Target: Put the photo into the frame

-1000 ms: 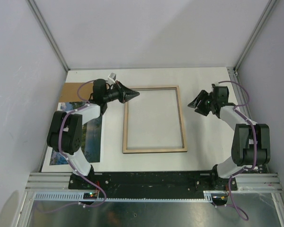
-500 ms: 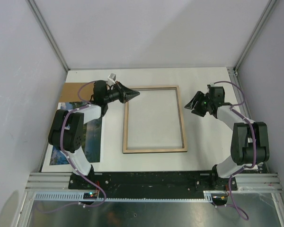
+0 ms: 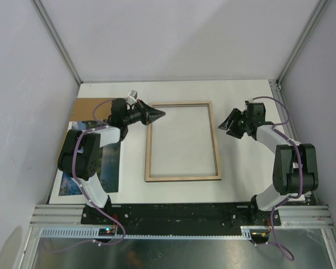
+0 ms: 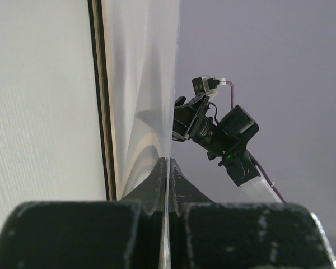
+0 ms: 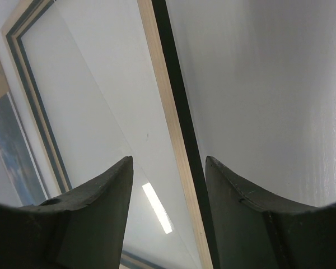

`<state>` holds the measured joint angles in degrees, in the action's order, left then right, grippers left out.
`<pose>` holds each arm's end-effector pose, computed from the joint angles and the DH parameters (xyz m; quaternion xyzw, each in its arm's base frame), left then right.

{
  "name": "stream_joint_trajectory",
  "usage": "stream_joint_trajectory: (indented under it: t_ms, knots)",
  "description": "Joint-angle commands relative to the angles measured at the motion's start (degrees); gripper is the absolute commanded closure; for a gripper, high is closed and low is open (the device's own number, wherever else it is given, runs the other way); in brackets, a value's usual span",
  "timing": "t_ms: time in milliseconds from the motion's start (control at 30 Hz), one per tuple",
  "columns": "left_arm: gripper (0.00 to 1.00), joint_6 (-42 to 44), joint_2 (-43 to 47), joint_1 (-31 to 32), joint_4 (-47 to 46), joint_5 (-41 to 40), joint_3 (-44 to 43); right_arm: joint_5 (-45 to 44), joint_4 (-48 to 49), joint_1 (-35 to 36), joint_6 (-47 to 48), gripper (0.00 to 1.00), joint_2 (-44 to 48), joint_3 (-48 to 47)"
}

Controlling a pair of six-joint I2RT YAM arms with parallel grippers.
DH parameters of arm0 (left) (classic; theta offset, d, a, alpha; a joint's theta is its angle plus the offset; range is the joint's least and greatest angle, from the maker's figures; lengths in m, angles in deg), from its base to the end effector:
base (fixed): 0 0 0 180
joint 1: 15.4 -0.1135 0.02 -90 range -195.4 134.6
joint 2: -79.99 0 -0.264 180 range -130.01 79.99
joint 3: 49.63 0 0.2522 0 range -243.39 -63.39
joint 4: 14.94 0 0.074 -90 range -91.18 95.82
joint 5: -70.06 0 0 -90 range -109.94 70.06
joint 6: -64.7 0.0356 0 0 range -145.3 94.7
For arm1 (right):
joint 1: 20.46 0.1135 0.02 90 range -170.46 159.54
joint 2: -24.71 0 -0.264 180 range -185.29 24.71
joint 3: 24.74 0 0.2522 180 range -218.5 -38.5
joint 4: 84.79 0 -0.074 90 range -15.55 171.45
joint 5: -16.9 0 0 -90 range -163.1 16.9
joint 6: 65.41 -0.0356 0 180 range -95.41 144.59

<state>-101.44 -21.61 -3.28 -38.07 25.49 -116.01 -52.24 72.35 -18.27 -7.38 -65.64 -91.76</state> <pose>0.3622 -0.1037 0.2059 -0.1744 0.7369 -0.6193 0.2072 0.3267 0.0252 0.2002 0.1692 0.8992 0.2683 0.3014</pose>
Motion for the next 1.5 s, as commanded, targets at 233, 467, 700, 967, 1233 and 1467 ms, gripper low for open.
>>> stream_joint_trajectory:
  t_ms: [233,467,700,967,1233,1467]
  knots:
    - [1.0,-0.58,1.35,0.54,-4.67,0.93,1.65,-0.69,0.9,0.69,0.4,0.41,-0.45,0.35]
    - [1.0,-0.54,1.18,0.39,-5.3,1.29,2.11,-0.82,0.89,0.7,0.5,0.41,-0.68,0.39]
    - [1.0,-0.47,1.18,0.1,-5.72,1.65,2.39,-1.05,0.85,0.92,0.67,0.42,-0.88,0.37]
    - [1.0,-0.39,1.25,-0.51,-6.08,2.36,2.83,-1.43,0.72,0.95,0.85,0.41,-1.12,0.39]
    - [1.0,-0.39,1.38,-1.14,-6.43,2.97,3.26,-1.67,0.81,0.84,0.97,0.42,-1.15,0.36]
    - [1.0,-0.58,1.53,-1.59,-6.77,3.42,3.7,-1.8,0.84,0.79,1.0,0.41,-1.26,0.4]
